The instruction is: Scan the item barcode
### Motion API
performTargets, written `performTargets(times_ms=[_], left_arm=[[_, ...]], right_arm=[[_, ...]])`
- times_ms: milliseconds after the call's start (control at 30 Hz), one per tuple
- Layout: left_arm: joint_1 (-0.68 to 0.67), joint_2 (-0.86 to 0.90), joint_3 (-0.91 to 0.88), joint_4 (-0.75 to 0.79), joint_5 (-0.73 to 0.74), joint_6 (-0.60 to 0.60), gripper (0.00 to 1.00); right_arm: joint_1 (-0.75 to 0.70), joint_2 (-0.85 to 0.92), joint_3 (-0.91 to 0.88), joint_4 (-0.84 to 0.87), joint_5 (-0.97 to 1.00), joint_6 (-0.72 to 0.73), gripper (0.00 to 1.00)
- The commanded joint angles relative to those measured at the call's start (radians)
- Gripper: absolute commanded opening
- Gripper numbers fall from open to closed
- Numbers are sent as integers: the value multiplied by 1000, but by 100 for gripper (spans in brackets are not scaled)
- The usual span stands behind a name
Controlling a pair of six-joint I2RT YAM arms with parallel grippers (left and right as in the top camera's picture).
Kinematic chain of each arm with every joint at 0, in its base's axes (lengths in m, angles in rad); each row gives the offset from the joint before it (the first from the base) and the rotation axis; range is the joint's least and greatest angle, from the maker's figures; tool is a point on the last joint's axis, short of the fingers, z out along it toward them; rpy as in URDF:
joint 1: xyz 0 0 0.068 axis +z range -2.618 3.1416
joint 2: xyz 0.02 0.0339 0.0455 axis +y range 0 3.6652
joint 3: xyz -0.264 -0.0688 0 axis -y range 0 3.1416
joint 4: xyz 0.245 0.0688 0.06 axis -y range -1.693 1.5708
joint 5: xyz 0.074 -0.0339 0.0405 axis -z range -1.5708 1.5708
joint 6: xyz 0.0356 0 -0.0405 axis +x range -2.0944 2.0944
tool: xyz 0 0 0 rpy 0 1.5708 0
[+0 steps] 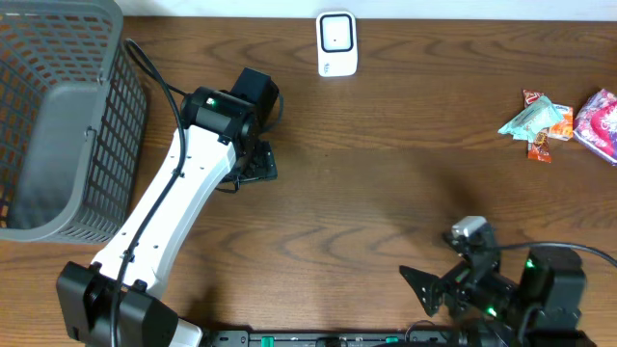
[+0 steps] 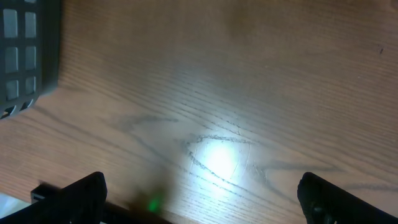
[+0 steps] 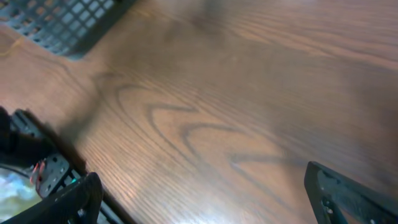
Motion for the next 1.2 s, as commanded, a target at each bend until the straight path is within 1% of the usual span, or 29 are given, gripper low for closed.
performTargets(times_ms=[0,100,300,800,1167], left_arm=[[1,8,3,-6,-17,-12,98],[1,8,3,-6,-16,-12,98],[0,8,3,-6,-17,-12,98],[1,8,3,-6,-16,-12,98],[1,8,3,-6,-16,-12,98]], right_arm=[[8,-5,-70,67,-124,-28,99],[8,-5,-109,128,-146,-28,99],[8,-5,-117,171,-150,-28,99],[8,-5,-117,180,-150,-28,99],[8,-5,-117,222,-154,-27,99]])
